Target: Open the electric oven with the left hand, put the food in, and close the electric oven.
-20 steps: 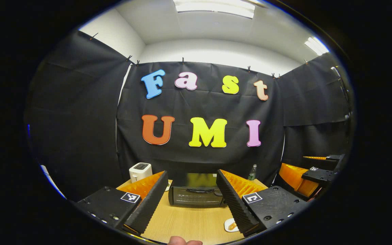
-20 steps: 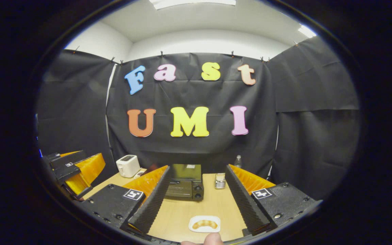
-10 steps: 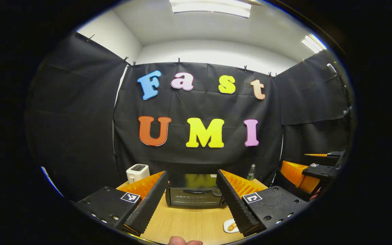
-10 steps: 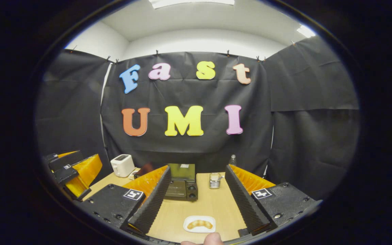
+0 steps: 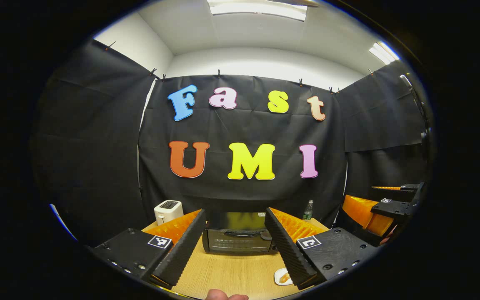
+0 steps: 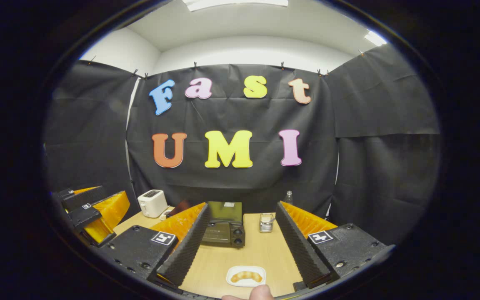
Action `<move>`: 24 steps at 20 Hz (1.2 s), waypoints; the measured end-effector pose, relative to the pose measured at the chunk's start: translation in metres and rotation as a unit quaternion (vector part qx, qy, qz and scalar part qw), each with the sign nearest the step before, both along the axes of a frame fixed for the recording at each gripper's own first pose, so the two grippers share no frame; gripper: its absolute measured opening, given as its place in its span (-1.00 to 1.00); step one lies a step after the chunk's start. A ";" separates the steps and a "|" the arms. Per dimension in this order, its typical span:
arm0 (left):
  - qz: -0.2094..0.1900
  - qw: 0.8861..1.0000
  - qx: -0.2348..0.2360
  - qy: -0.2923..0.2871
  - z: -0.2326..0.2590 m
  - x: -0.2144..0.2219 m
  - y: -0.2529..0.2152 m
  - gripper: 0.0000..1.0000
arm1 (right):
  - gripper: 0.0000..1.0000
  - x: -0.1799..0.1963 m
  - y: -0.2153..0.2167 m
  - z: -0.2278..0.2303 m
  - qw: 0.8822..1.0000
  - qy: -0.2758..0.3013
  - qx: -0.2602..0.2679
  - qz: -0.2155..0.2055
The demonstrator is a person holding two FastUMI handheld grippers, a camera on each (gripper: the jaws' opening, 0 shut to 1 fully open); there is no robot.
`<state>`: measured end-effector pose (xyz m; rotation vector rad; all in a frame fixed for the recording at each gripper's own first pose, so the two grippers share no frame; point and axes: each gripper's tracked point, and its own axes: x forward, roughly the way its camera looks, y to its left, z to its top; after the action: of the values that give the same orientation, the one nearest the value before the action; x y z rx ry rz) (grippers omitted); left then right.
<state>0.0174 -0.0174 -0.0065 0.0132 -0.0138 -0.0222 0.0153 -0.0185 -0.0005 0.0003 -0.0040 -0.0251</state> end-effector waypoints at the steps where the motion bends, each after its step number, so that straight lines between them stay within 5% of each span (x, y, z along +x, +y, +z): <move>1: 0.000 1.000 0.000 0.001 -0.001 0.002 -0.001 0.87 | 0.94 0.001 0.000 0.000 1.000 -0.001 0.000 0.003; 16: 0.008 1.000 0.018 0.003 -0.010 0.032 -0.026 0.87 | 0.94 0.031 -0.041 -0.016 1.000 0.016 0.013 0.002; 24: -0.001 0.999 0.023 0.035 -0.050 0.088 -0.040 0.88 | 0.97 0.056 -0.090 -0.032 0.999 0.030 0.010 -0.021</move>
<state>0.1055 -0.0574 -0.0566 0.0577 0.0562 -0.0255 0.0712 -0.1082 -0.0324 0.0186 0.0566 -0.0677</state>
